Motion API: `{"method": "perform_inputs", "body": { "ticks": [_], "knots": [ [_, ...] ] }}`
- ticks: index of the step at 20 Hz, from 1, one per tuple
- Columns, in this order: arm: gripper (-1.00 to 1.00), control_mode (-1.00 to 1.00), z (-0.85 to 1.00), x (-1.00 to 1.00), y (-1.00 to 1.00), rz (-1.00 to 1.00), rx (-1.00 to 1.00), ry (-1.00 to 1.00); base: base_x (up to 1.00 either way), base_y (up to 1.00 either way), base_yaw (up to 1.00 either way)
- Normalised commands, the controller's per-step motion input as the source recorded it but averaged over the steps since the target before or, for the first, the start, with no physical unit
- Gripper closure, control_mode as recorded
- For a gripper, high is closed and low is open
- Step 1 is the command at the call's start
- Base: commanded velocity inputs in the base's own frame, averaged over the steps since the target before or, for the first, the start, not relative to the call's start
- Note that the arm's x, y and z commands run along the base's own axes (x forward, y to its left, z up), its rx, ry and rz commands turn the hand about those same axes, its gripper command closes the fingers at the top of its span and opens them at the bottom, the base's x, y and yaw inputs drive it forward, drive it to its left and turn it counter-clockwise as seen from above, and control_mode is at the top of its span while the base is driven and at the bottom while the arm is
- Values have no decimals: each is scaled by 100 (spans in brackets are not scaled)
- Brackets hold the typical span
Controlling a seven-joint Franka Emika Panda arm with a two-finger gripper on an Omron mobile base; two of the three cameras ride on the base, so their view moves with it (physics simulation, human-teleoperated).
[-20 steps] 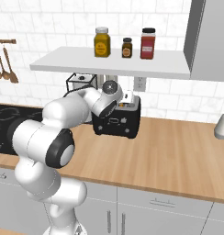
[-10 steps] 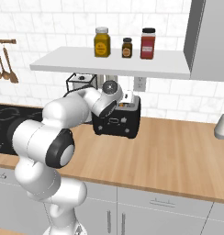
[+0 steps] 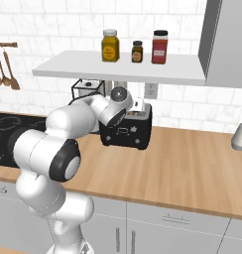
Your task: Start the toaster. Once the lever pops up, take the bread to the plate on the dining counter.
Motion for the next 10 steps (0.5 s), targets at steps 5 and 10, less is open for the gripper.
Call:
{"method": "perform_inputs", "body": {
  "ticks": [5, 10],
  "knots": [
    [-100, -100, 0, 0, 0, 0, 0, 0, 0, 0, 0],
    [-100, -100, 0, 0, 0, 0, 0, 0, 0, 0, 0]
  ]
}}
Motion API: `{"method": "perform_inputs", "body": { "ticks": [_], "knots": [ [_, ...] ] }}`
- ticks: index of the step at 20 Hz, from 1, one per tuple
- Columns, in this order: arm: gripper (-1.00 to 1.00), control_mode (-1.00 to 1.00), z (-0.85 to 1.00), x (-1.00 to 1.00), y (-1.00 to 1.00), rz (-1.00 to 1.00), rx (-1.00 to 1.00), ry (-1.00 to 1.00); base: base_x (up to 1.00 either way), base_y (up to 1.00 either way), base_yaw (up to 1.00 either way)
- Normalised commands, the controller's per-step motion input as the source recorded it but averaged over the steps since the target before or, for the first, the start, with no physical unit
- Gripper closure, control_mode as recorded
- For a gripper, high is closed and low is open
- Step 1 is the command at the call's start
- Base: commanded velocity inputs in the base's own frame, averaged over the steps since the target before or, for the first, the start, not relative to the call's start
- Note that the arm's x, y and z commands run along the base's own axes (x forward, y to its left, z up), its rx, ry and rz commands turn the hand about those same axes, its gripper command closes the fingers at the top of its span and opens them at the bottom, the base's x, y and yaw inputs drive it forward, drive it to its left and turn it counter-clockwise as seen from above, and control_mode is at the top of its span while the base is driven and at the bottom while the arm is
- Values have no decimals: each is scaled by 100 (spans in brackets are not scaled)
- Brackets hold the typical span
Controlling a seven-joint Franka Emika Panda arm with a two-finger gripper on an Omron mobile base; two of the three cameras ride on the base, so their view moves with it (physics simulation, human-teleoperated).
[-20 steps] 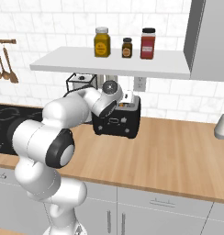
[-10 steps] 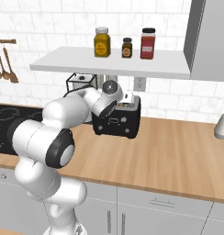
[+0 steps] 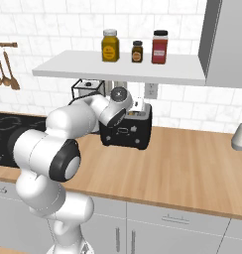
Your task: Start the toaster. Once the lever pops up, take the bread to the plate on the dining counter.
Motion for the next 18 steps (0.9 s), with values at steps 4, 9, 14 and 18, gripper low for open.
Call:
{"method": "perform_inputs", "body": {
  "ticks": [4, 9, 14, 18],
  "knots": [
    [-100, -100, 0, 0, 0, 0, 0, 0, 0, 0, 0],
    [-100, -100, 0, 0, 0, 0, 0, 0, 0, 0, 0],
    [-100, -100, 0, 0, 0, 0, 0, 0, 0, 0, 0],
    [-100, -100, 0, 0, 0, 0, 0, 0, 0, 0, 0]
  ]
}}
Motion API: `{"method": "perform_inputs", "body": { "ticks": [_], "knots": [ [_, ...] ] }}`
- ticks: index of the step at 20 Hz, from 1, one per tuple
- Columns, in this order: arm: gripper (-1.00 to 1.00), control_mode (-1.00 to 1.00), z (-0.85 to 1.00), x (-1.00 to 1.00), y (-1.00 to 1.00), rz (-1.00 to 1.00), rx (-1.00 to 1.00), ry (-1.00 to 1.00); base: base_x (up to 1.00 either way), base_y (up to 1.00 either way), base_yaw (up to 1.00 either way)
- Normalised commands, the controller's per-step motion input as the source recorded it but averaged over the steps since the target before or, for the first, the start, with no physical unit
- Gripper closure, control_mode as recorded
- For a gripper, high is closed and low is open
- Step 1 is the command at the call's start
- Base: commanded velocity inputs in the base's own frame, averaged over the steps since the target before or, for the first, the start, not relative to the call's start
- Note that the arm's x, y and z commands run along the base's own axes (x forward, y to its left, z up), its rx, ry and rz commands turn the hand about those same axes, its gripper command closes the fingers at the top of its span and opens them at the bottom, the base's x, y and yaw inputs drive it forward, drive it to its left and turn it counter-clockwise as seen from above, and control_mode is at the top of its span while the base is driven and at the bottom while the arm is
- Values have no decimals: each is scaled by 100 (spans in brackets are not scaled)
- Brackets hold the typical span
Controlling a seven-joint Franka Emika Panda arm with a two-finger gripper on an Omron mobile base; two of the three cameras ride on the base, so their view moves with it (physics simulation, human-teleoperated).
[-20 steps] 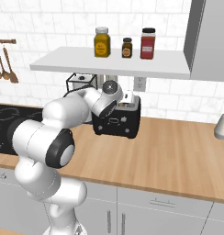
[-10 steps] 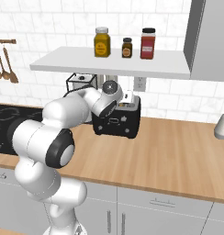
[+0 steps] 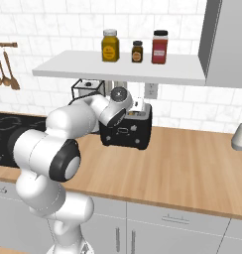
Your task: Start the toaster. Once the lever pops up, take the bread to the plate on the dining counter.
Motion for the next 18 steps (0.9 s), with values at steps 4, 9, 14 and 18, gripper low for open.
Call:
{"method": "perform_inputs", "body": {
  "ticks": [4, 9, 14, 18],
  "knots": [
    [-100, -100, 0, 0, 0, 0, 0, 0, 0, 0, 0],
    [-100, -100, 0, 0, 0, 0, 0, 0, 0, 0, 0],
    [-100, -100, 0, 0, 0, 0, 0, 0, 0, 0, 0],
    [-100, -100, 0, 0, 0, 0, 0, 0, 0, 0, 0]
  ]
}}
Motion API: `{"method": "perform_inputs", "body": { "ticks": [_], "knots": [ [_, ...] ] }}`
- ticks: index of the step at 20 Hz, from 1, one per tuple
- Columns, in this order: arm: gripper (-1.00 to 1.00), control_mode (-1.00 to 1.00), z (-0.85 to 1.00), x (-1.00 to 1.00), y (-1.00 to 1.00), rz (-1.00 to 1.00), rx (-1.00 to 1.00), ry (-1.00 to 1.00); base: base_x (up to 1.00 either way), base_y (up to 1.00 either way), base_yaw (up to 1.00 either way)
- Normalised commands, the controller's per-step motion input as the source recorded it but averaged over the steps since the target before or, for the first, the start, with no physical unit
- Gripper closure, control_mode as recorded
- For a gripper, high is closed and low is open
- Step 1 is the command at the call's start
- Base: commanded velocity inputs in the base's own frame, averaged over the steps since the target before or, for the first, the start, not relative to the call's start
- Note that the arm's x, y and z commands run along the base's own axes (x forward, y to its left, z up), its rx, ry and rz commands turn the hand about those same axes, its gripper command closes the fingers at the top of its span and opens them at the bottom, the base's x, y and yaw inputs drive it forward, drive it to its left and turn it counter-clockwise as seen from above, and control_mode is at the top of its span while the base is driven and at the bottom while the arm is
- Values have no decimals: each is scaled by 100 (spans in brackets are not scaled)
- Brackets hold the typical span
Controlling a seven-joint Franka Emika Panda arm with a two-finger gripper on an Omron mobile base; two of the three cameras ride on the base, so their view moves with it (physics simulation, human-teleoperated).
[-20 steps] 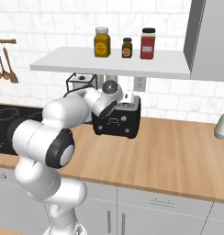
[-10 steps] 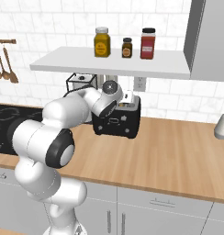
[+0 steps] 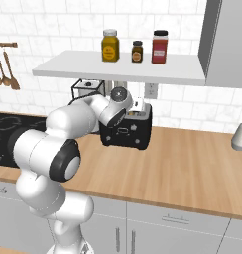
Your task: Start the toaster. Once the lever pops up, take the bread to the plate on the dining counter.
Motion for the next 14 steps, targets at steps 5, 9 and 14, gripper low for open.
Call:
{"method": "perform_inputs", "body": {
  "ticks": [5, 9, 14],
  "knots": [
    [-100, -100, 0, 0, 0, 0, 0, 0, 0, 0, 0],
    [-100, -100, 0, 0, 0, 0, 0, 0, 0, 0, 0],
    [-100, -100, 0, 14, 0, 0, 0, 0, 0, 0, 0]
  ]
}}
